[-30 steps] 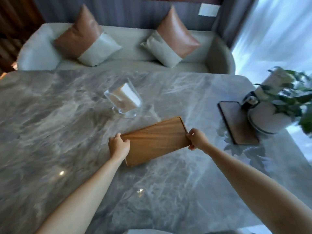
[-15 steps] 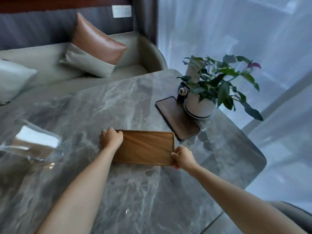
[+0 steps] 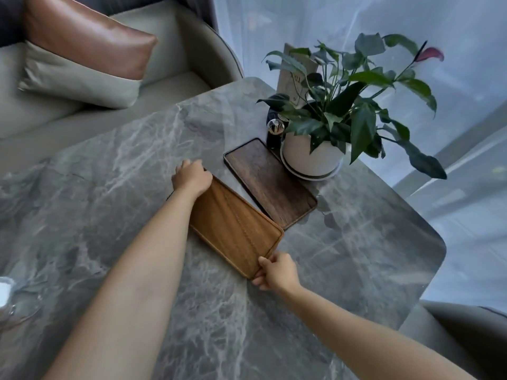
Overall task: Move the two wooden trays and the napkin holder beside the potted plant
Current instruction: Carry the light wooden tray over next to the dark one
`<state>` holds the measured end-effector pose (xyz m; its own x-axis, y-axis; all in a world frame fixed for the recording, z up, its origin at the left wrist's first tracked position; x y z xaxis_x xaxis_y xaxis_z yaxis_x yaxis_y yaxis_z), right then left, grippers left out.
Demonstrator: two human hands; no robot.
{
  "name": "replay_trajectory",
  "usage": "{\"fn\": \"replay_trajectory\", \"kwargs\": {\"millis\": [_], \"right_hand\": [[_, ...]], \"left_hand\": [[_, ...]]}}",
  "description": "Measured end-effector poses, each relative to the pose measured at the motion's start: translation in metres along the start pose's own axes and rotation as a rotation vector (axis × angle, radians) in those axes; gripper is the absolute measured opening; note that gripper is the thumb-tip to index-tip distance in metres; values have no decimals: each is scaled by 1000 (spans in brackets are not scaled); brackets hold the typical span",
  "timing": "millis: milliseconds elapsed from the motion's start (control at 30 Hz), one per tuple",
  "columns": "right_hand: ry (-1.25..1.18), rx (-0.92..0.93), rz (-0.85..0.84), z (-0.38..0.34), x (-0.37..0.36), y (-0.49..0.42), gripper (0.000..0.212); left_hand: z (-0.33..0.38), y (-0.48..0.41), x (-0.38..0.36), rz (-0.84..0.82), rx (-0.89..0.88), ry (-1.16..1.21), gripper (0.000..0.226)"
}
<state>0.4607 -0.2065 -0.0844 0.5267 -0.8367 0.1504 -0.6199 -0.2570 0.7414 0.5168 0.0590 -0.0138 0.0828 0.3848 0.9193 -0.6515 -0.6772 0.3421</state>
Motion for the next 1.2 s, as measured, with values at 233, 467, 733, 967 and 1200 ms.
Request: {"fn": "replay_trajectory", "kwargs": {"millis": [233, 467, 733, 967, 1200], "right_hand": [[-185, -127, -35, 4, -20, -8, 29], [-226, -214, -60, 5, -26, -12, 27], [-125, -182, -20, -3, -19, -23, 34], [-56, -200, -20, -8, -16, -24, 34], [140, -41, 114, -30, 5, -14, 29]], "left_hand": [[31, -29, -10, -29, -92, -65, 45], [41, -42, -23, -55, -125, -109, 44], [46, -52, -31, -36, -122, -94, 42], [42, -45, -33, -87, -142, -56, 61], [26, -24, -21, -96, -187, -58, 66]]}}
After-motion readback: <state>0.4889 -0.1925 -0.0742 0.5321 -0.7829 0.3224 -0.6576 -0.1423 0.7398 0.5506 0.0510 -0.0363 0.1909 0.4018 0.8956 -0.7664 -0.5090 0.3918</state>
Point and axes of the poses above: each hand's wrist, its own y-axis away from the middle knuckle, its own x-axis out of the back of the hand, z = x × y, the point moved 9 cm from there along -y, towards the middle knuckle, and after that the axes turned 6 degrees about -y, right-handed, at the moved point
